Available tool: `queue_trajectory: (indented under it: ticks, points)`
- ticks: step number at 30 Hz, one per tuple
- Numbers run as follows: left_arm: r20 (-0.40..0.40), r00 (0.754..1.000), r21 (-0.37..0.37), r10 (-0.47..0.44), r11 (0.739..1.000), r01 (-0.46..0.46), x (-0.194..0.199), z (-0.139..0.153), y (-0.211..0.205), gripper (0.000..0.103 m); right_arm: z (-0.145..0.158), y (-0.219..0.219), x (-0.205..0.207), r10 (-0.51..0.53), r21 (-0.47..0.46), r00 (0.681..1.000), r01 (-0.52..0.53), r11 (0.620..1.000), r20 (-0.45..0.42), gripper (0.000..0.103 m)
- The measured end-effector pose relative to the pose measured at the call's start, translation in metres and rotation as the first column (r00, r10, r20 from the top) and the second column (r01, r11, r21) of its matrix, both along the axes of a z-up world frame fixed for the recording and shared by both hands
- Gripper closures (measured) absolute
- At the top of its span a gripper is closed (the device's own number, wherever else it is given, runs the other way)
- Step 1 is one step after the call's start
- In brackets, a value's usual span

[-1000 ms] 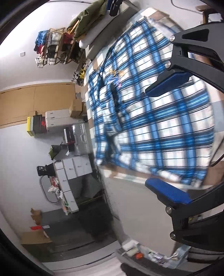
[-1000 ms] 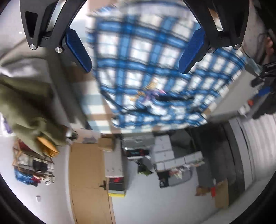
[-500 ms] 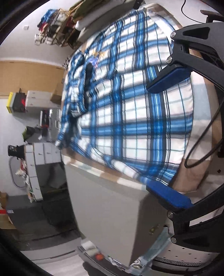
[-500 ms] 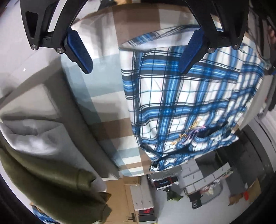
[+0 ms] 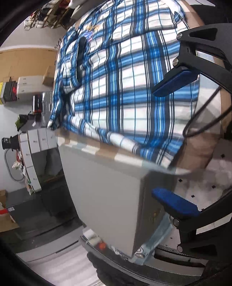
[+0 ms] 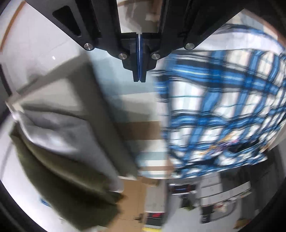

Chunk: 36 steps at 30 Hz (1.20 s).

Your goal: Fold large clothes

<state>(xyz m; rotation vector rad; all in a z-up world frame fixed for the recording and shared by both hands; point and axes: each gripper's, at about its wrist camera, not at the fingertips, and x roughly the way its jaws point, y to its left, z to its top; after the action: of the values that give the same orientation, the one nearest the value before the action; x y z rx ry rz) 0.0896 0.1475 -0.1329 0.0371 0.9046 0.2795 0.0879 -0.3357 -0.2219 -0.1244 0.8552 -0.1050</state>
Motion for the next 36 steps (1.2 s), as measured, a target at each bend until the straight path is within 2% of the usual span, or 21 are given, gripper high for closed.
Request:
queue_trajectory:
  ticks: [2,5,7,9,10,13,17,19,21,23,24,25,27,29,31,34,36]
  points:
    - [-0.004,1.0,0.009,0.008,1.0,-0.008,-0.002,0.001,0.004,0.003,0.005,-0.014,-0.005,-0.01,0.105,1.0,0.009,0.994,0.011,0.101]
    - [-0.014,1.0,0.04,0.023,0.999,-0.022,-0.006,0.002,0.013,0.003,0.016,-0.015,-0.016,0.015,0.188,0.998,-0.027,0.982,0.068,0.098]
    - [-0.032,0.999,-0.002,0.014,1.0,-0.014,-0.007,-0.001,0.021,0.003,0.022,-0.01,-0.019,0.054,0.243,0.993,-0.077,0.967,0.101,0.087]
    - [-0.048,0.999,-0.083,-0.008,0.997,0.004,-0.005,-0.004,0.03,0.003,0.024,-0.003,-0.019,0.083,0.272,0.989,-0.114,0.956,0.122,0.048]
    - [-0.041,0.999,-0.13,-0.012,0.992,0.007,-0.006,-0.005,0.036,0.003,0.025,0.0,-0.018,0.095,0.276,0.987,-0.129,0.953,0.131,0.044]
    - [-0.02,1.0,-0.194,-0.01,0.981,0.006,-0.007,-0.006,0.048,0.003,0.019,0.017,-0.009,0.115,0.245,0.988,-0.138,0.96,0.108,0.044]
    - [-0.003,0.999,-0.272,-0.051,0.961,0.048,-0.003,-0.007,0.058,0.004,0.007,0.023,-0.003,0.122,0.26,0.99,-0.134,0.956,0.064,0.044]
    - [-0.028,0.997,-0.3,-0.078,0.952,0.066,0.001,-0.012,0.061,0.004,0.005,0.025,-0.004,0.128,0.256,0.99,-0.139,0.956,0.061,0.044]
    - [-0.049,0.994,-0.318,-0.101,0.945,0.08,0.005,-0.017,0.063,0.014,0.003,0.028,-0.004,0.133,0.239,0.99,-0.142,0.961,0.054,0.044]
    - [-0.087,0.99,-0.336,-0.113,0.939,0.077,0.009,-0.023,0.066,0.048,0.003,0.029,-0.007,0.142,0.219,0.989,-0.15,0.964,0.05,0.043]
    - [-0.102,0.987,-0.354,-0.124,0.932,0.081,0.011,-0.026,0.067,0.057,0.003,0.029,-0.008,0.144,0.206,0.988,-0.151,0.967,0.047,0.043]
    - [-0.11,0.985,-0.369,-0.135,0.925,0.086,0.012,-0.03,0.069,0.074,0.002,0.03,-0.007,0.144,0.201,0.989,-0.15,0.968,0.043,0.043]
    - [-0.104,0.985,-0.366,-0.14,0.926,0.093,0.014,-0.029,0.07,0.083,0.002,0.027,-0.005,0.137,0.209,0.99,-0.14,0.968,0.029,0.042]
    - [-0.114,0.98,-0.399,-0.162,0.911,0.104,0.016,-0.028,0.071,0.099,0.0,0.023,-0.002,0.13,0.241,0.991,-0.13,0.962,0.016,0.042]
    - [-0.104,0.978,-0.44,-0.178,0.891,0.116,0.016,-0.024,0.071,0.1,-0.001,0.019,0.0,0.121,0.267,0.993,-0.117,0.957,0.004,0.042]
    - [-0.074,0.975,-0.449,-0.209,0.88,0.154,0.014,-0.009,0.066,0.101,-0.003,0.017,0.001,0.129,0.305,0.991,-0.116,0.945,-0.022,0.042]
    - [-0.031,0.971,-0.497,-0.237,0.846,0.191,0.013,0.003,0.065,0.101,-0.004,0.017,0.002,0.157,0.356,0.987,-0.132,0.925,-0.041,0.045]
